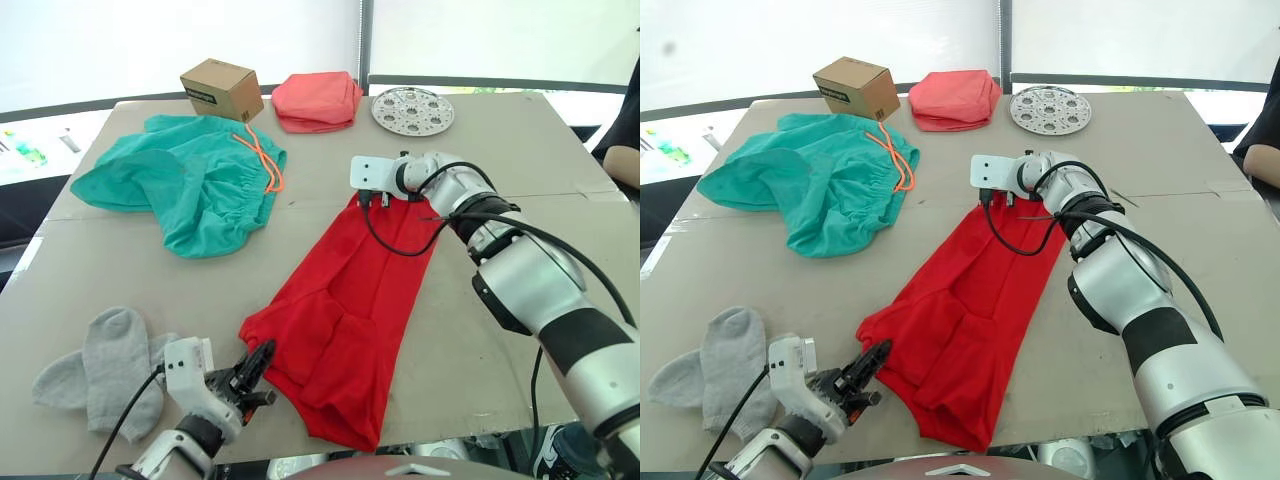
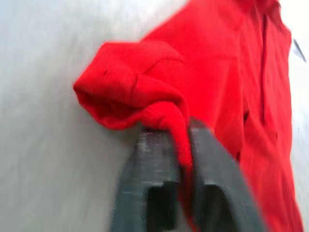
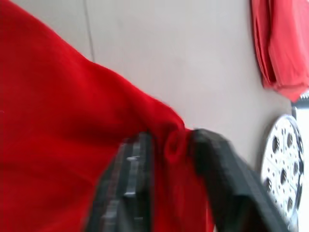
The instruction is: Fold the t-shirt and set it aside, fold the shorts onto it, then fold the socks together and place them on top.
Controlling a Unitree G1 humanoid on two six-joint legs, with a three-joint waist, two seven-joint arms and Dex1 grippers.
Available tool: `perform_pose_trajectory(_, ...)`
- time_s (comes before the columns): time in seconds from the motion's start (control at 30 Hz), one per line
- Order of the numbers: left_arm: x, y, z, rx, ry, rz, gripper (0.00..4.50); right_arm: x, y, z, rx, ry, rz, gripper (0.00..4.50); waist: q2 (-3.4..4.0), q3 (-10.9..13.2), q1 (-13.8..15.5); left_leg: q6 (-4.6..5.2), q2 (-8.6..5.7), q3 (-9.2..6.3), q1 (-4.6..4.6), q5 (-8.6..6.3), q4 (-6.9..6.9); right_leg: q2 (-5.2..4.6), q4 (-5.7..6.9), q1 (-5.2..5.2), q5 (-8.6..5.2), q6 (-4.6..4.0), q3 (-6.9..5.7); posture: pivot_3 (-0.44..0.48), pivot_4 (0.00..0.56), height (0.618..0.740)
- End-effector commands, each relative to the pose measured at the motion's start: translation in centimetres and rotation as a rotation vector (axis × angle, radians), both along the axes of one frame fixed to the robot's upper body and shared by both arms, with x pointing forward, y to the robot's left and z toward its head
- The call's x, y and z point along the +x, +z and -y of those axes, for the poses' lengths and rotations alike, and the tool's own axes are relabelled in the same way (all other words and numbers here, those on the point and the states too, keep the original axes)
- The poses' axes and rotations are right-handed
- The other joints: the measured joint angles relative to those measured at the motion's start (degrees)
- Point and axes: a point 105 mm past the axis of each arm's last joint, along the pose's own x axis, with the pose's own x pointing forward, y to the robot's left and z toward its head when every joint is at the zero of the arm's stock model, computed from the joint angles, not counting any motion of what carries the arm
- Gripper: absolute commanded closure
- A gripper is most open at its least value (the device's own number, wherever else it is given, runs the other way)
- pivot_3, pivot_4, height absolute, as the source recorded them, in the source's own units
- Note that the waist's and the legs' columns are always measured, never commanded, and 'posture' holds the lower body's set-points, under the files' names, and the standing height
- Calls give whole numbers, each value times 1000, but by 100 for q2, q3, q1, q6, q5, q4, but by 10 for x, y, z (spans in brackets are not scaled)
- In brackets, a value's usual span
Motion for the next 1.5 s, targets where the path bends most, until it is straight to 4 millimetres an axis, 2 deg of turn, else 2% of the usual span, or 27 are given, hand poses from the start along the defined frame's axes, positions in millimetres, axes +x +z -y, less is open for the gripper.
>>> perform_pose_trajectory(0.03, 5, 12, -10, 45, -93, 103, 1974, 5, 19, 11, 161, -44, -11, 1165, 4, 2, -4, 0, 2, -5, -1, 0, -1, 5, -1, -1, 0, -1, -3, 0, 150, 740)
perform_pose_trajectory(0.07, 6, 16, -14, 48, -165, 123, 1709, 5, 22, 17, 259, -73, -52, 1156, 5, 3, 5, 0, 4, -6, -1, 0, -1, 7, 0, -1, 0, -1, -2, 0, 150, 740)
perform_pose_trajectory(0.1, 6, 20, -19, 60, -238, 136, 1165, 6, 25, 25, 350, -99, -83, 1156, 5, 3, 10, 0, 4, -8, -1, 1, -2, 8, 1, -1, 0, -3, -3, 0, 150, 740)
perform_pose_trajectory(0.2, 9, 30, -30, 144, -461, 155, 1165, 6, 30, 47, 616, -193, -167, 1156, 15, 5, 5, -9, 8, -20, -5, 6, -4, 17, 1, -2, 0, -5, -14, 0, 150, 740)
perform_pose_trajectory(0.37, 37, 48, -57, 268, -679, 158, 1165, -14, 25, 82, 926, -378, -192, 1156, 19, 1, 16, -23, 4, -8, -1, 15, -11, 15, 1, 6, 0, -4, -18, 0, 150, 740)
perform_pose_trajectory(0.5, 80, 60, -69, 389, -783, 156, 1165, -35, -12, 119, 987, -658, -142, 1156, 33, 1, 12, -23, 2, 5, 2, 16, -14, 17, 11, -2, 1, -2, -12, 0, 150, 740)
perform_pose_trajectory(0.57, 93, 59, -72, 409, -801, 136, 1165, -39, -26, 124, 1009, -744, -155, 1156, 34, 2, -25, -23, 3, 13, 0, 16, -11, 21, 9, -3, 1, 1, -11, 0, 150, 740)
perform_pose_trajectory(0.7, 102, 50, -68, 424, -886, 80, 1165, -36, -50, 130, 984, -849, -184, 1156, 30, 1, -151, -23, 7, 30, 10, 16, -14, 28, 10, -7, 1, 5, 12, 0, 150, 740)
perform_pose_trajectory(0.83, 98, 35, -62, 441, -966, 1, 1165, -36, -64, 120, 985, -849, -277, 1156, 20, -6, -164, -29, 20, 28, 11, 19, -18, 43, 8, -9, 13, 21, 17, 0, 150, 740)
perform_pose_trajectory(0.87, 94, 31, -60, 442, -985, -27, 1113, -36, -65, 117, 986, -838, -293, 1732, 17, -7, -164, -29, 25, 29, 12, 19, -19, 46, 7, -9, 13, 21, 19, 0, 150, 740)
perform_pose_trajectory(0.9, 92, 27, -59, 442, -996, -43, 1380, -36, -65, 116, 986, -831, -300, 1923, 15, -8, -164, -29, 27, 29, 12, 19, -19, 46, 7, -9, 13, 20, 19, 0, 150, 740)
perform_pose_trajectory(0.97, 90, 22, -56, 425, -983, -71, 1964, -36, -65, 114, 984, -818, -303, 2796, 12, -11, -159, -28, 28, 29, 12, 18, -17, 44, 6, -9, 13, 19, 21, 0, 150, 740)
perform_pose_trajectory(1.0, 85, 16, -55, 429, -988, -91, 2073, -34, -63, 113, 981, -809, -300, 2938, 13, -11, -159, -27, 28, 29, 13, 18, -17, 44, 6, -8, 13, 19, 22, 0, 150, 740)
perform_pose_trajectory(1.03, 79, 11, -53, 418, -976, -96, 2726, -33, -61, 110, 974, -793, -298, 3538, 12, -11, -159, -21, 28, 31, 13, 14, -17, 42, 6, -8, 12, 18, 24, 0, 150, 740)
perform_pose_trajectory(1.1, 75, 11, -45, 370, -906, -63, 3349, -29, -55, 106, 961, -763, -286, 4195, 11, -13, -159, -5, 27, 30, 13, 5, -16, 39, 6, -8, 6, 9, 25, 0, 150, 740)
perform_pose_trajectory(1.13, 75, 14, -42, 347, -863, -40, 3554, -27, -53, 105, 951, -752, -278, 4373, 17, -12, -180, -4, 27, 31, 15, 4, -16, 37, 6, -8, 2, 2, 29, 0, 150, 740)
perform_pose_trajectory(1.17, 76, 17, -39, 331, -805, -5, 4101, -24, -49, 104, 944, -738, -263, 4500, 20, -10, -166, -5, 29, 32, 18, 4, -17, 12, 6, -9, 3, 0, 52, 0, 150, 740)
perform_pose_trajectory(1.2, 76, 21, -35, 315, -741, 28, 4366, -20, -44, 104, 938, -724, -246, 4500, 21, -10, -156, -6, 28, 31, 17, 4, -18, 8, 8, -10, 4, -1, 50, 0, 150, 740)
perform_pose_trajectory(1.33, 66, 25, -23, 251, -548, 77, 4462, -2, -27, 98, 893, -673, -184, 4500, 20, -8, -122, -29, 25, 16, 4, 18, -15, 1, 6, -10, 17, 8, 32, 0, 150, 740)
perform_pose_trajectory(1.5, 43, 20, 5, 168, -422, 65, 4462, 18, 5, 64, 810, -548, -118, 4500, 19, -6, -156, -28, 14, 23, 3, 18, -14, -6, 3, -11, 22, 2, 39, 0, 150, 740)
